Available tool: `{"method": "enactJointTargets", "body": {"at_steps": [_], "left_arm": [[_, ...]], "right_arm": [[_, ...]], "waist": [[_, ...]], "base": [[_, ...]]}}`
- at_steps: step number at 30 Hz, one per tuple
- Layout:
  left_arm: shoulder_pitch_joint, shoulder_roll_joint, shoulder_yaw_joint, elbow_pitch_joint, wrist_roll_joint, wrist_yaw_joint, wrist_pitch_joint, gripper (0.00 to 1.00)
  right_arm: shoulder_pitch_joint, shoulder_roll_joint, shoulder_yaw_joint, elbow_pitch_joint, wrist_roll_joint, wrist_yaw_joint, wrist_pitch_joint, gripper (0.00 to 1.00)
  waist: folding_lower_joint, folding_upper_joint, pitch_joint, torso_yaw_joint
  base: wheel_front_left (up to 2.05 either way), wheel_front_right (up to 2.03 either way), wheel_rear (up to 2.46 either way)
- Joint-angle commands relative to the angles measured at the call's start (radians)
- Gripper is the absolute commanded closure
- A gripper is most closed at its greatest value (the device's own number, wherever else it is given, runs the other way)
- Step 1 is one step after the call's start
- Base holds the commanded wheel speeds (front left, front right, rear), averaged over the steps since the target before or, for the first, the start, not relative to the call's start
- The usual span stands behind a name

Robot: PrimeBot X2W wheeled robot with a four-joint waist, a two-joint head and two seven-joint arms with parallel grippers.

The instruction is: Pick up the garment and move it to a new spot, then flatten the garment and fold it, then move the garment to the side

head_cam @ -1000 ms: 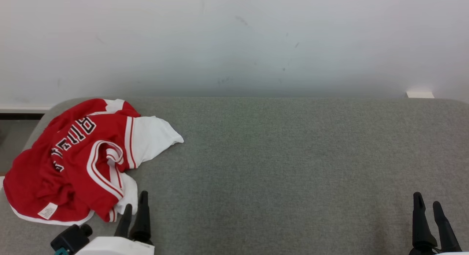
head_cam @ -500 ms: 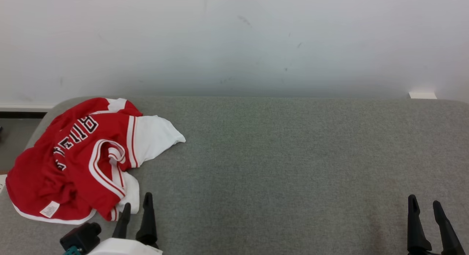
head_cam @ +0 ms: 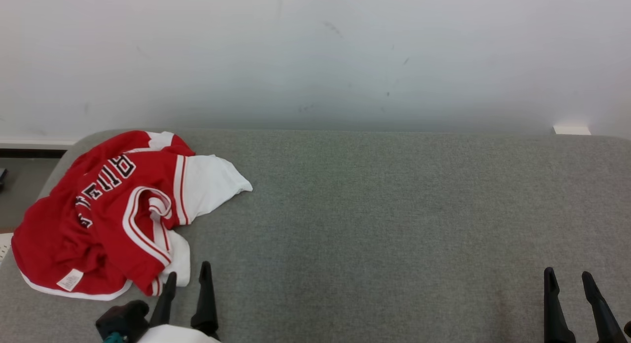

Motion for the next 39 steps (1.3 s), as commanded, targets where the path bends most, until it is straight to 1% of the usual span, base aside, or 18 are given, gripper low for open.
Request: {"method": "enactJointTargets", "body": {"at_steps": [1, 9, 13, 18, 39], "left_arm": [[0.0, 0.008, -0.004, -0.009, 0.035, 0.006, -0.015, 0.0], [0.004, 0.009, -0.021, -0.008, 0.121, 0.014, -0.031, 0.0], [0.008, 0.009, -0.032, 0.0, 0.143, 0.001, -0.04, 0.0], [0.011, 0.009, -0.041, 0.011, 0.183, -0.005, -0.051, 0.0], [0.024, 0.01, -0.061, 0.006, 0.341, 0.017, -0.091, 0.0]], "right_arm": [[0.004, -0.011, -0.002, -0.014, -0.033, -0.001, -0.012, 0.0], [0.017, -0.012, -0.008, -0.011, -0.106, -0.001, -0.03, 0.0], [0.022, -0.012, -0.013, -0.004, -0.133, -0.001, -0.039, 0.0], [0.028, -0.012, -0.018, 0.007, -0.166, -0.002, -0.05, 0.0], [0.062, -0.013, -0.019, 0.027, -0.297, -0.002, -0.09, 0.0]], "waist": [[-0.0001, 0.0, 0.0, 0.0], [-0.0001, 0.0, 0.001, 0.003], [-0.0001, 0.0, 0.001, 0.004], [-0.0001, 0.0, 0.0, 0.004], [-0.0001, 0.0, 0.004, -0.004]], "base": [[0.0, 0.0, 0.0], [0.0, 0.0, 0.0], [0.0, 0.0, 0.0], [0.0, 0.0, 0.0], [0.0, 0.0, 0.0]]}}
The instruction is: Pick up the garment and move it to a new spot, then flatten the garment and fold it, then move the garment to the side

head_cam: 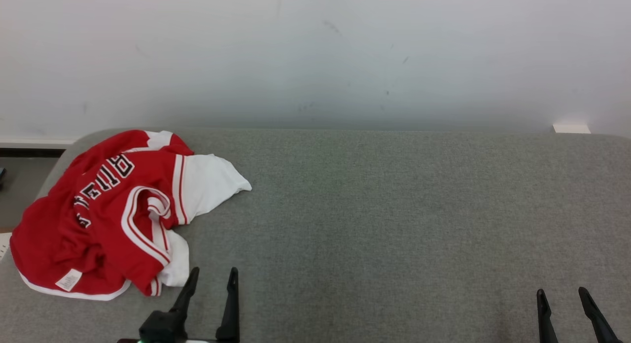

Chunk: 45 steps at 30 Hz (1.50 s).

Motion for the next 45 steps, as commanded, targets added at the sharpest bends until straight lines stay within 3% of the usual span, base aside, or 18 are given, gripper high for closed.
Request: {"method": "enactJointTargets", "body": {"at_steps": [1, 21, 37, 45], "left_arm": [[0.009, 0.008, -0.003, -0.003, 0.031, 0.006, -0.008, 0.0], [0.006, 0.008, -0.005, 0.005, 0.047, 0.007, -0.018, 0.0], [0.037, 0.007, 0.01, 0.012, 0.046, 0.009, -0.018, 0.0], [0.043, 0.007, 0.032, 0.01, 0.039, -0.001, -0.018, 0.0]], "right_arm": [[0.015, -0.008, -0.004, -0.003, -0.029, -0.002, -0.008, 0.0], [0.027, -0.007, 0.011, -0.007, -0.046, -0.002, -0.018, 0.0], [0.023, -0.007, 0.071, -0.002, -0.028, -0.002, -0.018, 0.0], [0.004, -0.007, 0.097, 0.0, -0.023, -0.002, -0.018, 0.0]], "waist": [[0.0, 0.0, 0.001, -0.001], [0.0, 0.0, 0.003, 0.013], [0.0, 0.0, -0.008, 0.24], [0.0, 0.0, 0.004, 0.274]], "base": [[0.0, 0.0, 0.0], [0.0, 0.0, 0.0], [0.0, 0.0, 0.0], [0.0, 0.0, 0.0]]}}
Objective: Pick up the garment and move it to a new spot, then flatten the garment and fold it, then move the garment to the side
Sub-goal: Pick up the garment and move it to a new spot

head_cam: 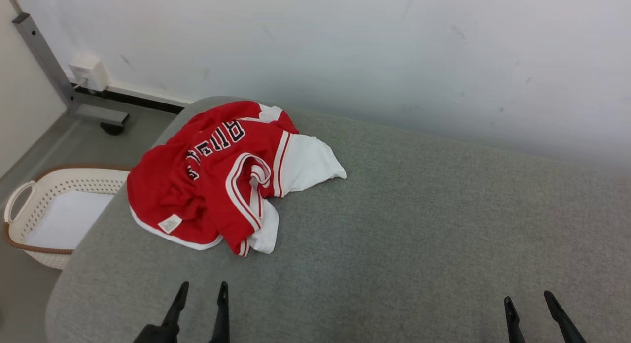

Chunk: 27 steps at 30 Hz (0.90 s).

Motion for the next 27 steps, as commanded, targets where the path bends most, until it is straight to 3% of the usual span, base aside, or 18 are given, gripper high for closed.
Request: {"method": "enactJointTargets", "body": {"at_steps": [1, 10, 20, 23, 27], "left_arm": [[-0.011, 0.005, 0.004, 0.0, -0.006, -0.006, -0.001, 0.0], [-0.17, 0.008, 0.076, 0.046, -0.048, -0.052, -0.001, 0.0], [-0.516, 0.081, 0.136, 0.344, -0.057, -0.099, 0.004, 0.0], [-0.61, 0.104, 0.131, 0.439, -0.047, -0.099, 0.031, 0.0], [-0.718, 0.126, 0.132, 0.558, -0.035, -0.064, 0.079, 0.0]], "right_arm": [[-0.016, -0.005, 0.002, -0.002, 0.002, -0.002, 0.0, 0.0], [-0.07, -0.005, 0.008, -0.011, -0.019, -0.002, 0.0, 0.0], [-0.173, -0.005, 0.006, -0.021, -0.051, -0.002, 0.0, 0.0], [-0.196, -0.01, 0.009, -0.024, -0.05, -0.002, 0.0, 0.0], [-0.215, -0.02, 0.014, -0.027, -0.054, -0.002, 0.0, 0.0]], "waist": [[0.0, 0.0, 0.011, -0.003], [0.0, 0.0, 0.131, -0.069], [0.0, 0.0, 0.325, -0.148], [0.0, 0.0, 0.369, -0.165], [0.0, 0.0, 0.407, -0.18]], "base": [[0.0, 0.0, 0.0], [0.0, 0.0, 0.0], [0.0, 0.0, 0.0], [0.0, 0.0, 0.0], [0.0, 0.0, 0.0]]}}
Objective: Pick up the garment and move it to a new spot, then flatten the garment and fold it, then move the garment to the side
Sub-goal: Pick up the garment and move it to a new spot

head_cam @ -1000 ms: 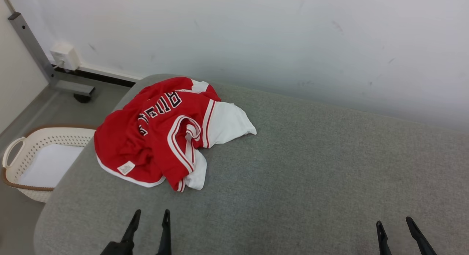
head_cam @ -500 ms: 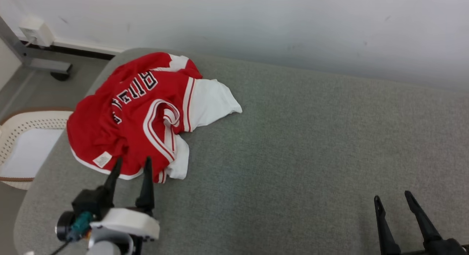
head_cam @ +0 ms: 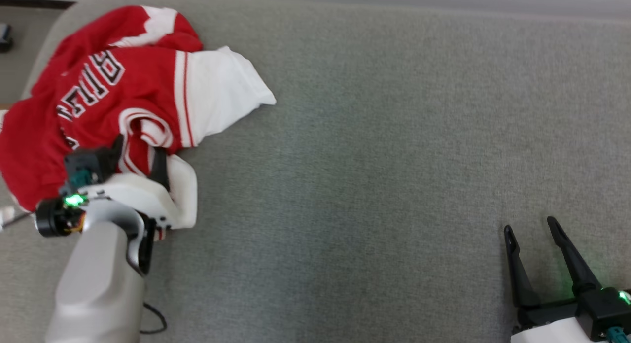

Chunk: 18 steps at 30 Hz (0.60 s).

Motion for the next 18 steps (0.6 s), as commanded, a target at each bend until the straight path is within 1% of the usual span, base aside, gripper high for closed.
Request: {"method": "enactJointTargets", "body": {"at_steps": [1, 5, 8, 12, 13, 14, 18], "left_arm": [[-0.047, 0.013, 0.006, 0.049, 0.003, 0.018, 0.022, 0.0], [-0.118, 0.029, 0.006, 0.155, 0.013, 0.052, 0.048, 0.0], [-0.15, 0.029, 0.006, 0.224, 0.013, 0.078, 0.04, 0.0], [-0.17, 0.022, 0.004, 0.301, 0.003, 0.085, 0.02, 0.0], [-0.172, 0.019, 0.006, 0.32, -0.003, 0.081, 0.02, 0.62], [-0.175, 0.018, 0.004, 0.334, -0.003, 0.081, 0.013, 1.0], [-0.186, 0.025, -0.002, 0.353, -0.003, 0.077, -0.013, 1.0]], "right_arm": [[-0.022, -0.01, 0.001, -0.006, 0.0, -0.002, 0.0, 0.0], [-0.037, -0.024, 0.001, -0.011, -0.004, -0.002, 0.0, 0.0], [-0.048, -0.034, -0.004, -0.008, -0.005, -0.002, 0.001, 0.0], [-0.047, -0.038, -0.007, -0.001, -0.006, -0.002, 0.001, 0.0], [-0.045, -0.037, -0.008, 0.002, -0.005, -0.002, 0.001, 0.0], [-0.041, -0.035, -0.008, 0.004, -0.006, -0.002, 0.001, 0.0], [-0.028, -0.026, -0.006, 0.011, -0.002, -0.002, 0.001, 0.0]], "waist": [[-0.0001, 0.0, 0.046, -0.027], [-0.0001, 0.0, 0.085, -0.036], [-0.0001, 0.0, 0.104, -0.039], [-0.0001, 0.0, 0.104, -0.041], [-0.0001, 0.0, 0.098, -0.041], [-0.0001, 0.0, 0.09, -0.04], [-0.0001, 0.0, 0.058, -0.037]], "base": [[0.0, 0.0, 0.0], [0.0, 0.0, 0.0], [0.0, 0.0, 0.0], [0.0, 0.0, 0.0], [0.0, 0.0, 0.0], [0.0, 0.0, 0.0], [0.0, 0.0, 0.0]]}}
